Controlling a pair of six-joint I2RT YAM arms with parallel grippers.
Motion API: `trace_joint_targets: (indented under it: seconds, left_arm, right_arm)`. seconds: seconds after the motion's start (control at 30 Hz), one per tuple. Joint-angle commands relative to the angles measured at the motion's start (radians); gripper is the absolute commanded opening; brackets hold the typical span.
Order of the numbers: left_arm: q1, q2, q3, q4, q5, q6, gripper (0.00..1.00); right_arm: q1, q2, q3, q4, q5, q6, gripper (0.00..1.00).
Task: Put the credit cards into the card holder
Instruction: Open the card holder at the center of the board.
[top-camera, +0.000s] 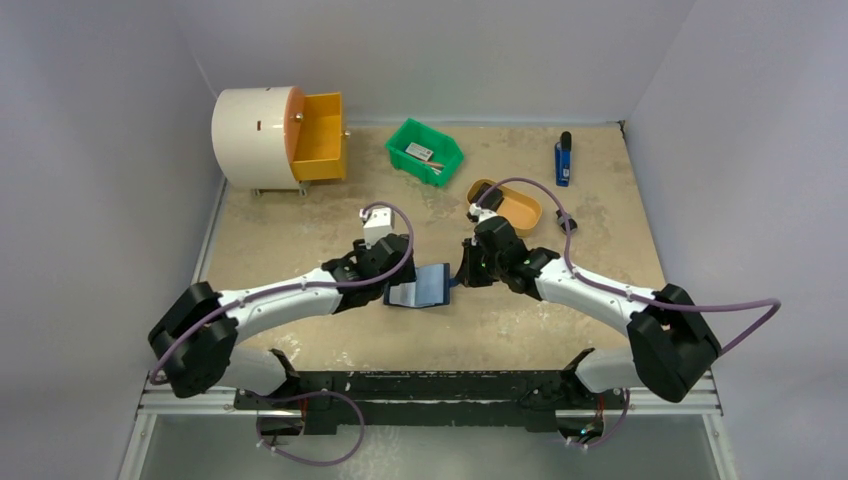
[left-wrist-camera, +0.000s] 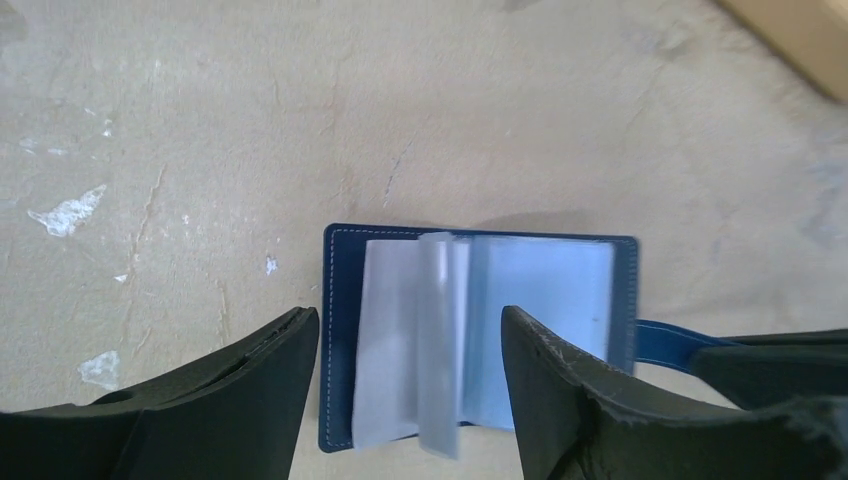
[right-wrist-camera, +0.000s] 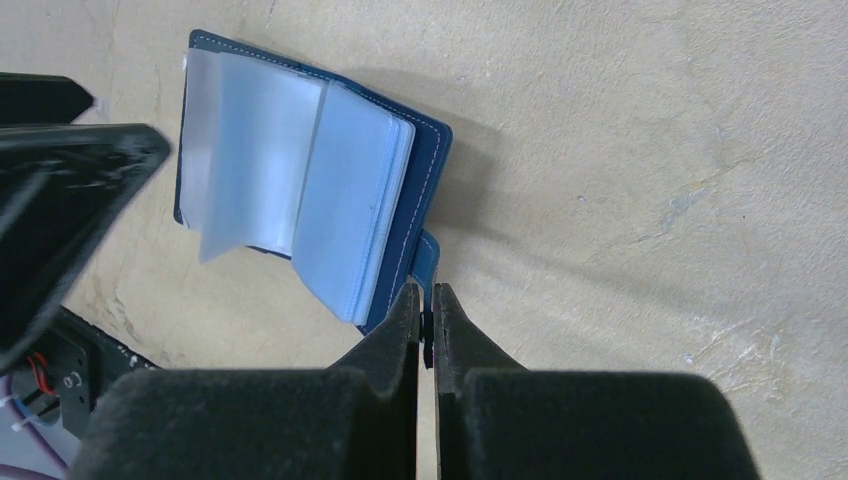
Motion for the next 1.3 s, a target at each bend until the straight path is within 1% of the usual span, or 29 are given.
trace_joint_targets:
  seconds: [0.0, 0.17, 0.27, 0.4, 0.47, 0.6, 0.73, 0.97, 1.13, 1.27]
  left_arm:
    - [-0.001, -0.098, 0.036, 0.043, 0.016, -0.013, 0.67]
    - [-0.002, -0.083, 0.045, 0.119, 0.142, -0.008, 0.67]
    - [-0.003, -0.040, 0.052, 0.139, 0.180, -0.007, 0.67]
    - [-0.002, 0.029, 0.056, 0.170, 0.236, -0.005, 0.61]
    - [-0.003, 0.053, 0.052, 0.168, 0.224, -0.015, 0.55]
    - [-0.003, 0.083, 0.036, 0.121, 0.137, -0.036, 0.41]
    - [-0.002, 0.103, 0.013, 0.075, 0.055, -0.054, 0.31]
    - [-0.002, 0.134, -0.031, 0.054, -0.009, -0.081, 0.20]
    - [-0.001, 0.136, -0.050, 0.049, -0.035, -0.086, 0.17]
    - [-0.001, 0.151, -0.049, 0.057, -0.027, -0.079, 0.12]
  right_arm:
    - [-0.001, -0.021, 0.026, 0.005, 0.000, -0.009, 0.00]
    - [0.000, -0.011, 0.029, 0.013, -0.005, -0.007, 0.00]
    - [0.000, -0.008, 0.031, 0.013, -0.007, -0.006, 0.00]
    - [0.001, -0.009, 0.031, 0.012, -0.007, -0.005, 0.00]
    - [0.002, -0.009, 0.029, 0.012, -0.005, -0.005, 0.00]
    - [0.000, -0.009, 0.018, 0.015, -0.002, -0.003, 0.00]
    - [0.002, -0.011, 0.005, 0.025, -0.003, 0.000, 0.00]
    - [0.001, -0.001, -0.020, 0.039, 0.001, 0.012, 0.00]
    - [0.000, 0.003, -0.043, 0.036, 0.002, 0.019, 0.00]
    - [0.001, 0.012, -0.051, 0.024, -0.012, 0.031, 0.00]
